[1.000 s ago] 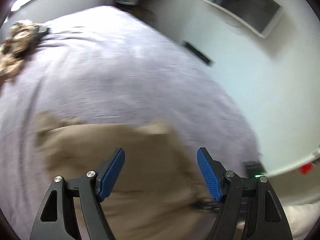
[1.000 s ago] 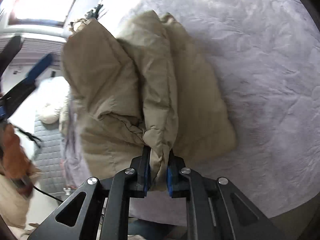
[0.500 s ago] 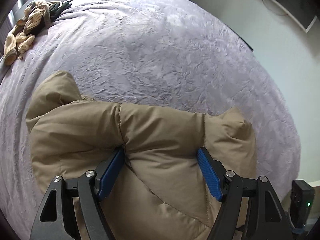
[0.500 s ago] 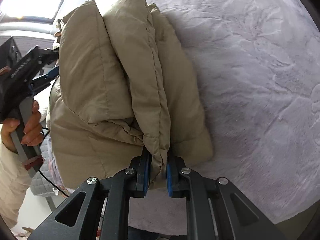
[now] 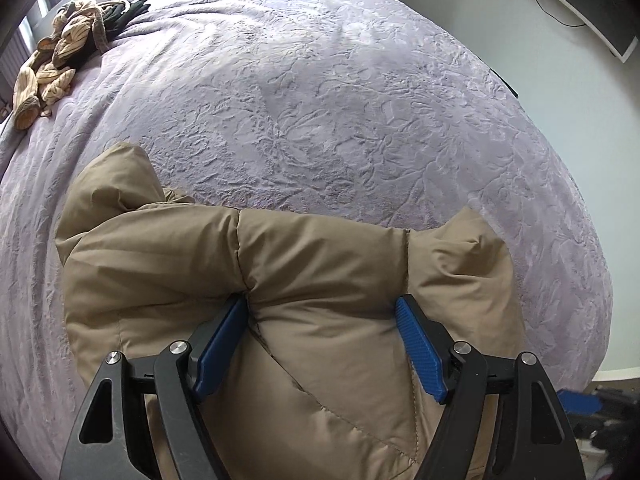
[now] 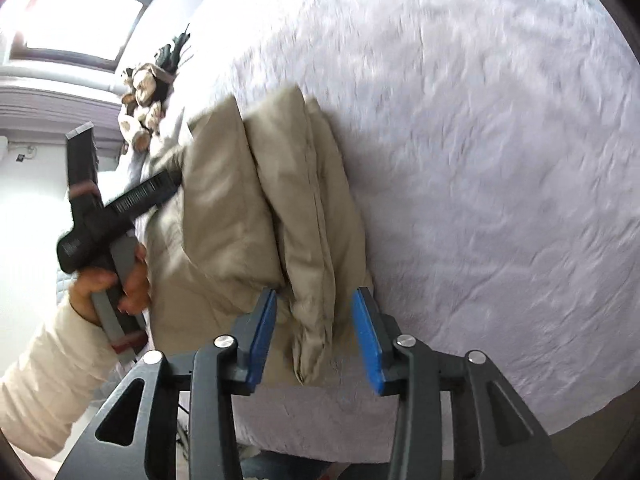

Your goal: Fold large clothes

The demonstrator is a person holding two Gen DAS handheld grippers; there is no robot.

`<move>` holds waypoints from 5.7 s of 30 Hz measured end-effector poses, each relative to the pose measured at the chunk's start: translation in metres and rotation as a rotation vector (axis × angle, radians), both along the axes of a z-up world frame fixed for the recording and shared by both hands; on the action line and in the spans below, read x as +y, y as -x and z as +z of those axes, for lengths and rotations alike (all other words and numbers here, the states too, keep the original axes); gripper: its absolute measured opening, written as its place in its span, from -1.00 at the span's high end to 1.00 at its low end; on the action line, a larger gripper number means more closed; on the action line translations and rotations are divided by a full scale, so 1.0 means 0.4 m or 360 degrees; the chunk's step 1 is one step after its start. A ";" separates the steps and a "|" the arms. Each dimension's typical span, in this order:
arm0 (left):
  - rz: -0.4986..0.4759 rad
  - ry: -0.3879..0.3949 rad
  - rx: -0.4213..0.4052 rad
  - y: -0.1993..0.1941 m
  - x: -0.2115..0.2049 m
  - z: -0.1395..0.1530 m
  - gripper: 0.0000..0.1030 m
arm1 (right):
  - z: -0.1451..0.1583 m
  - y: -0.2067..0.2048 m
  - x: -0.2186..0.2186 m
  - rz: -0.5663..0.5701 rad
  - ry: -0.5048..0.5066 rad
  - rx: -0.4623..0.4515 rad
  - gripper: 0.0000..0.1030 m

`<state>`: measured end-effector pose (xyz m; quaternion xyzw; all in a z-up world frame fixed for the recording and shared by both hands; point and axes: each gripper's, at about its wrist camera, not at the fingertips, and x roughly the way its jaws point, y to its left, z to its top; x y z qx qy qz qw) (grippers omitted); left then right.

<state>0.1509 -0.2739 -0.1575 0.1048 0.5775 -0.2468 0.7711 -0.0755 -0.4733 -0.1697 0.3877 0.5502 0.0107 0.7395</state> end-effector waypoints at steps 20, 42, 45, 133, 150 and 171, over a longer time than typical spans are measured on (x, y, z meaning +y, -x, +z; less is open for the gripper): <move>0.0083 -0.0009 -0.0019 0.013 0.045 0.072 -0.53 | -0.030 -0.199 0.133 0.0369 0.0253 0.0064 0.45; 0.0616 0.0133 0.0096 0.149 0.426 0.130 -1.00 | -0.038 -0.264 0.151 0.0513 0.0277 0.0151 0.43; 0.0656 0.0207 0.0207 0.149 0.451 0.097 -1.00 | -0.034 -0.266 0.147 0.0520 0.0262 0.0157 0.40; 0.0514 0.0932 0.0324 -0.009 0.920 0.086 -0.70 | -0.047 -0.370 0.537 0.0583 -0.0581 -0.0225 -0.27; 0.0698 0.0737 0.0303 -0.015 1.019 -0.105 -0.82 | -0.158 -0.452 0.685 0.0628 -0.0302 0.0060 -0.42; 0.0768 0.0501 0.0184 -0.001 0.946 -0.068 -0.86 | 0.197 -0.487 0.786 0.0471 0.0526 -0.0190 0.35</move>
